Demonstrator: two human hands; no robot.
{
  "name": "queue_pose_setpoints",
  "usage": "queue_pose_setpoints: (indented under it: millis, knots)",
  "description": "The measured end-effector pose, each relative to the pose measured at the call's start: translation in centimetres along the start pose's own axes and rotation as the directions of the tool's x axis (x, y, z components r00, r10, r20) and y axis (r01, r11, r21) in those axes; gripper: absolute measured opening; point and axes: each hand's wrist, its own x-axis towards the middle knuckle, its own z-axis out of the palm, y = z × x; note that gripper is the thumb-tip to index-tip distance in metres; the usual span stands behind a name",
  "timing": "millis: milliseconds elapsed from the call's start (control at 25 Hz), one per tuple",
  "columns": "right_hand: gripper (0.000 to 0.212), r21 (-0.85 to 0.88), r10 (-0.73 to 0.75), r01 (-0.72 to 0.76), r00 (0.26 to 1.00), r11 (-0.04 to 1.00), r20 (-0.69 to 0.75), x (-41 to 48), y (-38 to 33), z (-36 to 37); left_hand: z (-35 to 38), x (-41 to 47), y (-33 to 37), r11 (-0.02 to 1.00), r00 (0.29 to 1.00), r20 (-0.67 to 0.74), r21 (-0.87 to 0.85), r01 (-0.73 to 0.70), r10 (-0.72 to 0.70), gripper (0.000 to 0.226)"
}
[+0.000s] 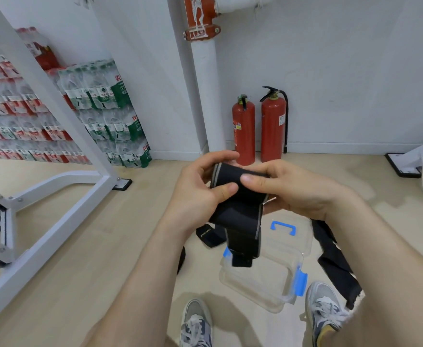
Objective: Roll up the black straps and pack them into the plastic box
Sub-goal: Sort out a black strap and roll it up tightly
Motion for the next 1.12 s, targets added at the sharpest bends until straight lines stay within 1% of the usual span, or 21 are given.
queue_pose_setpoints:
  millis: [40,80,160,200,280,320,360,440,480,520,560,600,640,720,800,880,960,1000,1040,1080,1120]
  knots:
    - [0.039,-0.035,-0.027,0.027,1.0,0.999,0.0,0.1,0.3,-0.3,0.2,-0.1,-0.1,1.0,1.0,0.012,0.005,-0.012,0.012,0.06]
    - [0.039,-0.042,-0.068,0.067,0.997,0.997,-0.027,0.2,0.4,-0.7,0.2,-0.1,-0.1,1.0,1.0,-0.026,-0.029,-0.004,0.003,0.063]
    - [0.042,0.031,-0.13,0.136,0.982,0.99,-0.137,0.3,0.4,-1.6,-0.5,0.1,-0.5,0.997,0.991,-0.131,-0.081,0.003,-0.013,0.053]
    - [0.043,0.094,-0.147,0.166,0.972,0.982,-0.182,0.3,0.4,-2.0,-1.0,0.1,-0.6,0.998,0.993,-0.117,-0.067,0.012,-0.019,0.045]
    - [0.042,0.216,-0.167,0.216,0.96,0.952,-0.223,0.3,0.6,-2.3,-1.7,0.0,-0.9,0.998,0.997,0.048,-0.003,0.061,-0.061,0.032]
    - [0.041,0.265,-0.165,0.223,0.961,0.938,-0.222,0.3,0.6,-2.2,-1.6,-0.1,-1.1,0.995,0.989,0.12,0.057,0.08,-0.087,0.03]
    - [0.041,0.304,-0.161,0.222,0.964,0.926,-0.211,0.4,0.7,-2.1,-1.4,-0.1,-1.5,0.988,0.984,0.146,0.13,0.084,-0.103,0.03]
    - [0.039,0.324,-0.155,0.21,0.97,0.922,-0.186,0.4,0.7,-1.9,-1.0,0.3,-2.5,0.966,0.987,0.128,0.25,0.065,-0.099,0.027]
    - [0.037,0.279,-0.15,0.205,0.967,0.938,-0.205,0.3,0.6,-1.8,-0.9,0.5,-2.9,0.956,0.986,0.127,0.285,0.066,-0.106,0.025]
    - [0.035,0.175,-0.147,0.198,0.953,0.964,-0.266,0.4,0.7,-1.8,-0.9,0.6,-3.1,0.951,0.982,0.138,0.295,0.086,-0.132,0.024]
    - [0.034,0.026,-0.152,0.173,0.921,0.985,-0.359,0.4,0.7,-1.7,-1.0,0.5,-3.2,0.95,0.97,0.161,0.283,0.13,-0.181,0.021]
    - [0.033,-0.13,-0.177,0.131,0.873,0.983,-0.454,0.6,0.9,-1.7,-0.9,0.4,-3.2,0.949,0.953,0.2,0.263,0.173,-0.229,0.017]
    - [0.033,-0.26,-0.22,0.092,0.825,0.961,-0.521,0.8,1.0,-1.6,-0.7,0.2,-3.0,0.947,0.935,0.238,0.249,0.202,-0.262,0.019]
    - [0.034,-0.433,-0.318,0.054,0.762,0.9,-0.565,1.2,1.2,-1.1,-0.1,-0.2,-2.7,0.947,0.914,0.296,0.241,0.211,-0.279,0.031]
    - [0.036,-0.493,-0.371,0.042,0.714,0.869,-0.594,1.5,1.5,-0.6,0.3,-0.2,-2.4,0.946,0.912,0.273,0.194,0.258,-0.305,0.033]
    - [0.036,-0.567,-0.455,0.059,0.667,0.821,-0.59,1.6,1.7,-0.1,0.5,-0.2,-2.1,0.929,0.9,0.234,0.133,0.345,-0.368,0.032]
    - [0.036,-0.654,-0.555,0.055,0.586,0.754,-0.59,1.6,1.7,-0.2,1.0,-0.8,-1.8,0.884,0.846,0.258,0.157,0.439,-0.466,0.023]
    - [0.037,-0.66,-0.58,0.054,0.536,0.749,-0.614,1.6,1.6,-0.7,1.4,-1.3,-1.7,0.859,0.809,0.288,0.18,0.479,-0.512,0.018]
    - [0.038,-0.644,-0.584,0.067,0.502,0.762,-0.638,1.5,1.4,-1.3,1.7,-1.7,-1.8,0.846,0.782,0.321,0.187,0.5,-0.533,0.016]
    - [0.038,-0.626,-0.582,0.091,0.49,0.775,-0.649,1.3,1.4,-1.7,1.8,-2.0,-1.8,0.843,0.769,0.345,0.19,0.504,-0.538,0.016]
    - [0.039,-0.619,-0.586,0.116,0.493,0.777,-0.643,1.2,1.3,-1.9,1.7,-2.0,-2.0,0.843,0.766,0.354,0.204,0.498,-0.537,0.018]
